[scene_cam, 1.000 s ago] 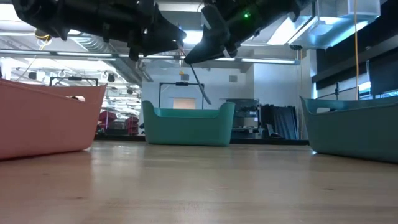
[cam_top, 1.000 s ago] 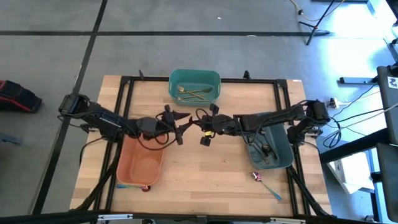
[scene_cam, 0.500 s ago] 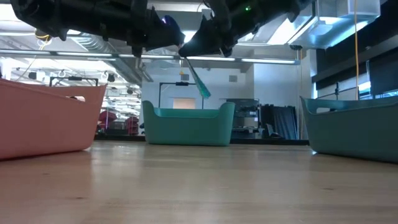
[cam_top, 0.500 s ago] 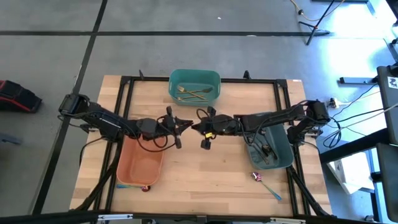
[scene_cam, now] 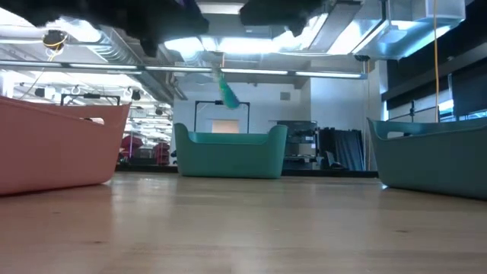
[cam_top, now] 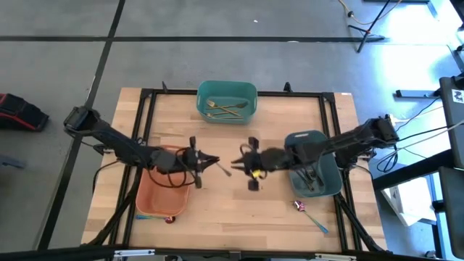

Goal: Sort silverware by color (type)
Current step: Put the purple spoon into the orange bin

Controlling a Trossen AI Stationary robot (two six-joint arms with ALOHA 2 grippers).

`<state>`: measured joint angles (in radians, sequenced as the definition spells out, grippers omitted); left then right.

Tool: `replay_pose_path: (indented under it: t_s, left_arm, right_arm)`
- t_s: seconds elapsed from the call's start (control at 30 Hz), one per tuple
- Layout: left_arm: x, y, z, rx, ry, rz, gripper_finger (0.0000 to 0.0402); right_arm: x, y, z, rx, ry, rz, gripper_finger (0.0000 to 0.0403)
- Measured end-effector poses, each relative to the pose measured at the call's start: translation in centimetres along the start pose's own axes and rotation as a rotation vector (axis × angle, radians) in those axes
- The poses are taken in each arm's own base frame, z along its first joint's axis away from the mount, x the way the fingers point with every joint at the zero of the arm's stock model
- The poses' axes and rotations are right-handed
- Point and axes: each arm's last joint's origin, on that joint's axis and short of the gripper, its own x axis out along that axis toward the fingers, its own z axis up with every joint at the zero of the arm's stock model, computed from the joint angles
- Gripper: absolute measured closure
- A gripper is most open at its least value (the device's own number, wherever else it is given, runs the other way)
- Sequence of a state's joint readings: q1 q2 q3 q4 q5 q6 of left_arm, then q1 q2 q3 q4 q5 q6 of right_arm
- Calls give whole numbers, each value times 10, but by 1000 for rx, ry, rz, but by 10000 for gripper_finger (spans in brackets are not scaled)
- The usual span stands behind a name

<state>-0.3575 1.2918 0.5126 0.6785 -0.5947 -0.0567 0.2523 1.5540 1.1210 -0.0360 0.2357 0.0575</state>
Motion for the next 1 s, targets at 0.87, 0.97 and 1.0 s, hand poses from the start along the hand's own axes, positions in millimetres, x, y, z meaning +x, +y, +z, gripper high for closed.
replay_pose_path:
  t_s: [0.87,0.97,1.0]
  left_arm:
    - [-70,7,115,-90,776,239,387]
    - [-75,11,99,-106,858,304,387]
    - [-75,11,93,-114,876,318,387]
  right_arm:
    - [40,60,-51,12,152,73,343]
    - [41,60,-51,16,147,61,343]
    - [41,60,-51,16,149,66,343]
